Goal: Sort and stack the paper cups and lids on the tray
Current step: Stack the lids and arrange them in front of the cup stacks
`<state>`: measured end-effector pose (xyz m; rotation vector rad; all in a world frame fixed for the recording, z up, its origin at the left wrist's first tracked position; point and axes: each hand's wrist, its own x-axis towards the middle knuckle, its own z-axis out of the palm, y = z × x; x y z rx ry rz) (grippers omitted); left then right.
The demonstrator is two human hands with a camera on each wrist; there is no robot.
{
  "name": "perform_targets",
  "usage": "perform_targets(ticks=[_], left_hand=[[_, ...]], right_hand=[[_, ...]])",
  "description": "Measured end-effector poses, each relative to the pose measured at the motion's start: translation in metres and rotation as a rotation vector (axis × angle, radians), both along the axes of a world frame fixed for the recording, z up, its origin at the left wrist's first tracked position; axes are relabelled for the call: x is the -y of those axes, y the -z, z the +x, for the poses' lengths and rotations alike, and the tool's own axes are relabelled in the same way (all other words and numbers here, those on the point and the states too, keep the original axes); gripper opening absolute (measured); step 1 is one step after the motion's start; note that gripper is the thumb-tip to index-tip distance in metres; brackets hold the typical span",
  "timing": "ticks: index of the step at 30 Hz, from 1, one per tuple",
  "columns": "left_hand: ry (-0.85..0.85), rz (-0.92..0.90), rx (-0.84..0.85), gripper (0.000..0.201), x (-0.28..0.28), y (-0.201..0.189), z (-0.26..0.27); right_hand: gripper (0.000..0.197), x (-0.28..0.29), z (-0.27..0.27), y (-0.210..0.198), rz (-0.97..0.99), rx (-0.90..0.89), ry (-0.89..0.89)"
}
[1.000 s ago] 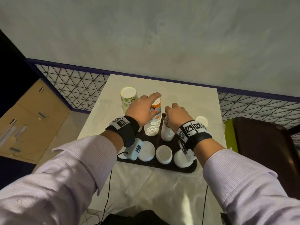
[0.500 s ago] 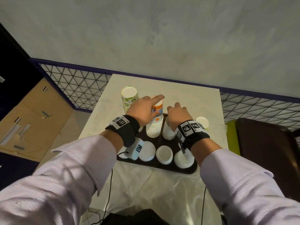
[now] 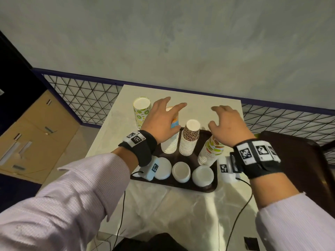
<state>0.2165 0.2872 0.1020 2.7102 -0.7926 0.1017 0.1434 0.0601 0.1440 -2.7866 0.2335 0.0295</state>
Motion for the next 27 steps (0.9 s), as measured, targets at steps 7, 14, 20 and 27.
perform_targets(ticks=[7, 14, 20, 27], left_hand=[[0.268, 0.071, 0.130, 0.066, 0.034, 0.004, -0.004], [0.184, 0.407, 0.077, 0.058, 0.060, 0.007, 0.001], [0.159, 0.505, 0.110, 0.039, 0.062, 0.003, -0.003], [0.258, 0.606, 0.189, 0.048, 0.084, 0.004, -0.010]], right_hand=[[0.089, 0.023, -0.027, 0.040, 0.155, -0.159, 0.028], [0.068, 0.024, -0.025, 0.067, 0.122, -0.144, 0.040], [0.063, 0.025, -0.022, 0.071, 0.118, -0.131, 0.057], [0.065, 0.026, -0.014, 0.073, 0.111, -0.129, 0.077]])
